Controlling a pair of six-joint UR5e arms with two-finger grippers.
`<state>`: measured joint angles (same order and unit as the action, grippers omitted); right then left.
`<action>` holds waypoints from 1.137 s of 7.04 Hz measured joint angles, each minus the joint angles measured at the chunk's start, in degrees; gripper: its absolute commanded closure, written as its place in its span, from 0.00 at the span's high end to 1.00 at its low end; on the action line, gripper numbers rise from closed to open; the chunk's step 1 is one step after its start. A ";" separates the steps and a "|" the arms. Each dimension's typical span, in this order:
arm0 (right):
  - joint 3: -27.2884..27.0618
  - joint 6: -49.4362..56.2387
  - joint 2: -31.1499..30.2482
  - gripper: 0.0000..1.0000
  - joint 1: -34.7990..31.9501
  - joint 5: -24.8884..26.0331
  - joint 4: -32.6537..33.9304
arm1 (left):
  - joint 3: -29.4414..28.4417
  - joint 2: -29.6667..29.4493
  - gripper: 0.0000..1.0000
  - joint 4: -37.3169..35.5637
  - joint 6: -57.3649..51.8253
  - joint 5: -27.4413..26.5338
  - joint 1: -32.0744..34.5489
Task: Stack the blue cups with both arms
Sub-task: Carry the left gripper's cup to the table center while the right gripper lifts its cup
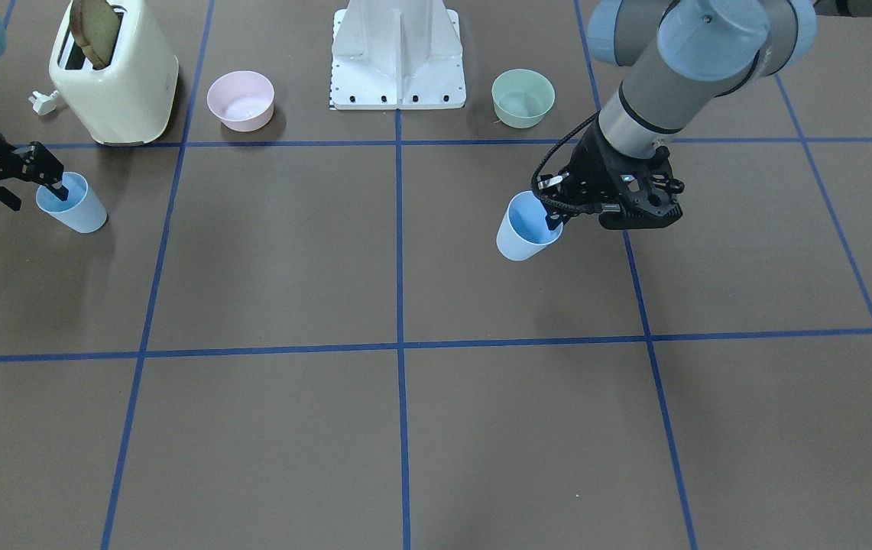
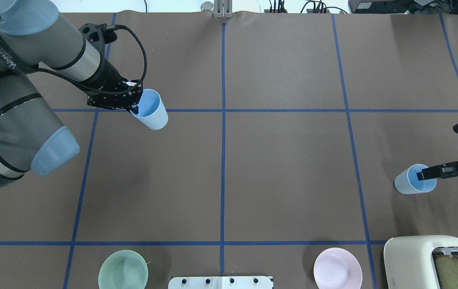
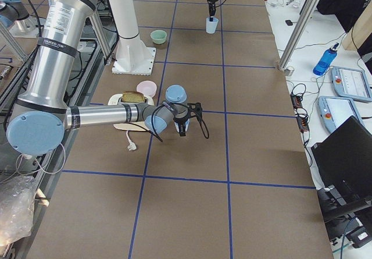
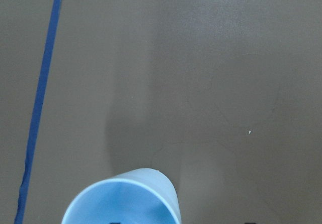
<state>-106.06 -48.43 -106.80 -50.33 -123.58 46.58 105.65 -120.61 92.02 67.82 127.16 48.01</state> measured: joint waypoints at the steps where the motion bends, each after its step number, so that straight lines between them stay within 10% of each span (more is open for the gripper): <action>1: 0.03 -0.28 0.12 0.05 0.20 0.34 0.02 | 0.00 -0.04 0.00 0.00 0.14 -0.04 -0.12; 8: -0.41 -5.79 2.74 0.00 0.78 1.01 0.13 | -0.90 -2.48 0.00 -1.83 1.16 -2.46 -2.97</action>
<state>-106.48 -54.23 -104.05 -49.55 -122.57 46.70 104.75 -123.08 90.20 68.98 124.70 45.04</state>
